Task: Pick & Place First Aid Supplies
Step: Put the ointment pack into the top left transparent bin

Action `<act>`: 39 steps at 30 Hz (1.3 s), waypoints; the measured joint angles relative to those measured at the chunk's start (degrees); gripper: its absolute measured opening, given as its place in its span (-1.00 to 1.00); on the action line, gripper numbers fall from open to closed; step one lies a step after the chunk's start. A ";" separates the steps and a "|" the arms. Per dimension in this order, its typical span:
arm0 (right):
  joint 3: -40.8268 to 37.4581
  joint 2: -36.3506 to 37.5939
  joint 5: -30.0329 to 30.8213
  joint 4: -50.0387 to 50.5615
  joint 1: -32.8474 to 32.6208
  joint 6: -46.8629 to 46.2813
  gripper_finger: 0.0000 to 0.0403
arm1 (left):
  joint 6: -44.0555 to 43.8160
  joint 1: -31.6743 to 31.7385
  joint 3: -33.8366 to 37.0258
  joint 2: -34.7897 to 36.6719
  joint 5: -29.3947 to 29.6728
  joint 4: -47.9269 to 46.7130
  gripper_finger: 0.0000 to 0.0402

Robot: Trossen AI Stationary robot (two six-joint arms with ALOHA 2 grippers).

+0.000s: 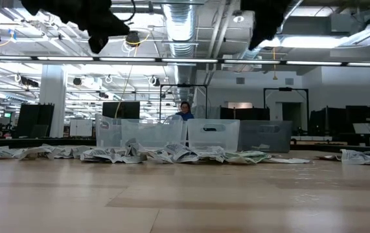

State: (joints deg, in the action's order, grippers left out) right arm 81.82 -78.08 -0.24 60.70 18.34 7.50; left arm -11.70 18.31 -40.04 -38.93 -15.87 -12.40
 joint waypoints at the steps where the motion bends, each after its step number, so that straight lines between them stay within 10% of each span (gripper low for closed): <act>1: -2.13 0.68 0.32 -0.76 -0.75 -1.68 -0.99 | -0.67 -0.33 0.52 -0.20 0.02 0.23 -0.83; 11: -14.69 -1.19 0.32 -6.54 -9.61 -12.66 -1.00 | -8.19 -4.70 9.43 -1.25 0.85 -2.19 -0.83; 24: -15.12 -6.16 0.32 -11.41 -15.93 -15.82 -1.00 | -22.33 -19.69 11.18 -3.71 18.91 -14.71 -0.97; 39: -15.08 -6.15 0.32 -10.97 -17.60 -16.76 -1.00 | -24.67 -20.88 11.20 -17.25 20.16 -16.48 -0.71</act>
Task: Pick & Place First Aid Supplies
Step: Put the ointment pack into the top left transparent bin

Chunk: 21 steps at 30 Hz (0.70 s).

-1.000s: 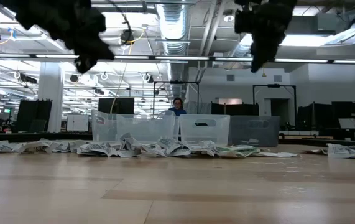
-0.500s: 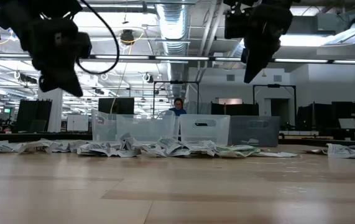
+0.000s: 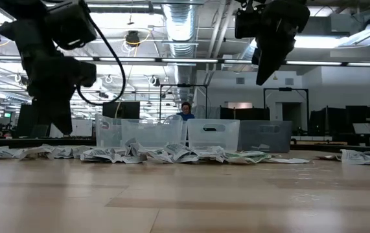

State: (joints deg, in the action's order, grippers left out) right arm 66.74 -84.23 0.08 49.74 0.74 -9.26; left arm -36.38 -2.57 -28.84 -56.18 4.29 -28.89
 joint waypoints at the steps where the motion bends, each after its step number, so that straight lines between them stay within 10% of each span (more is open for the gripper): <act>1: 0.00 0.00 0.02 0.00 0.03 0.04 -1.00 | 0.05 0.00 0.02 -0.48 0.03 -0.06 -0.68; 21: 0.00 0.00 0.26 0.83 0.08 0.72 -1.00 | -0.09 0.00 -0.20 -11.21 3.59 1.07 -0.48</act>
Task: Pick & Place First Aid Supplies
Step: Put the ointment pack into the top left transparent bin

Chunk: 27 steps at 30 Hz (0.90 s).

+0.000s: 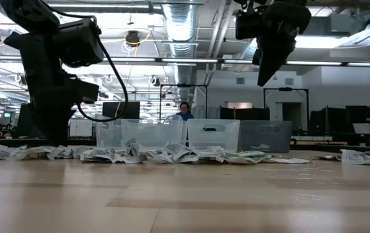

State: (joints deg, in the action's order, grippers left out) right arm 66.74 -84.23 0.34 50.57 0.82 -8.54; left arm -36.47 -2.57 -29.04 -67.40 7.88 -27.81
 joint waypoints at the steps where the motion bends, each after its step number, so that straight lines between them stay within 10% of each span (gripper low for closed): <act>1: 0.00 0.00 -0.02 0.00 0.00 0.00 -1.00 | 0.00 0.00 0.00 0.00 -0.17 0.01 -0.48; 11: 0.00 0.00 -0.02 -0.02 0.00 -0.09 -1.00 | 0.13 -0.04 0.28 2.82 -3.86 0.31 -0.95; 27: 0.00 0.00 -0.02 -0.13 0.00 -0.09 -1.00 | 3.52 0.00 0.28 17.13 -1.85 3.01 -0.97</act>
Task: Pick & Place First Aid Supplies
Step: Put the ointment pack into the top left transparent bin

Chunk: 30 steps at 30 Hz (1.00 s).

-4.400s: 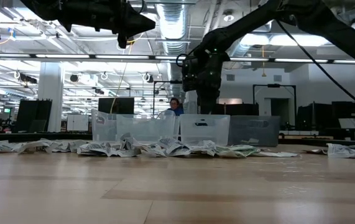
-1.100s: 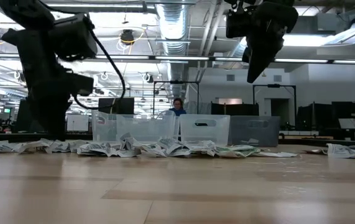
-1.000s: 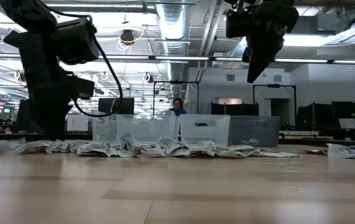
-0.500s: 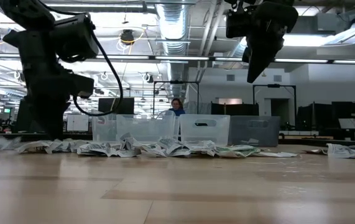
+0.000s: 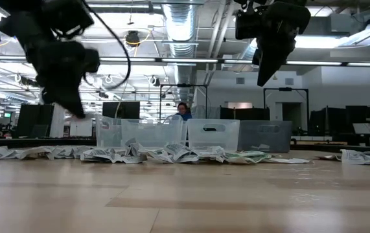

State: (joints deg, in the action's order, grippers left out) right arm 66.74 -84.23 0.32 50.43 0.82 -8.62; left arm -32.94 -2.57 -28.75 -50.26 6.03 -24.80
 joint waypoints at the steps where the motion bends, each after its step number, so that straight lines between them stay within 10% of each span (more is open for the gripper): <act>1: 0.00 0.00 0.00 0.00 0.00 0.00 -1.00 | 1.89 0.02 0.00 1.09 0.21 1.21 -0.97; 15: 0.00 0.00 0.08 0.03 2.66 2.74 -1.00 | 50.30 6.33 -0.02 3.48 9.28 35.71 -0.96; 22: 0.00 0.00 0.15 -0.05 8.02 9.06 -1.00 | 52.66 22.68 -0.07 -4.95 8.76 49.85 -0.95; 30: 0.00 0.00 0.15 -0.15 15.17 13.61 -1.00 | 49.22 38.05 -2.95 -18.06 -7.39 54.87 -0.95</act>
State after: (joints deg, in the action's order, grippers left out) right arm 66.74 -84.23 0.47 50.28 15.99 4.99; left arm 16.27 35.48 -31.70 -68.32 -1.35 30.07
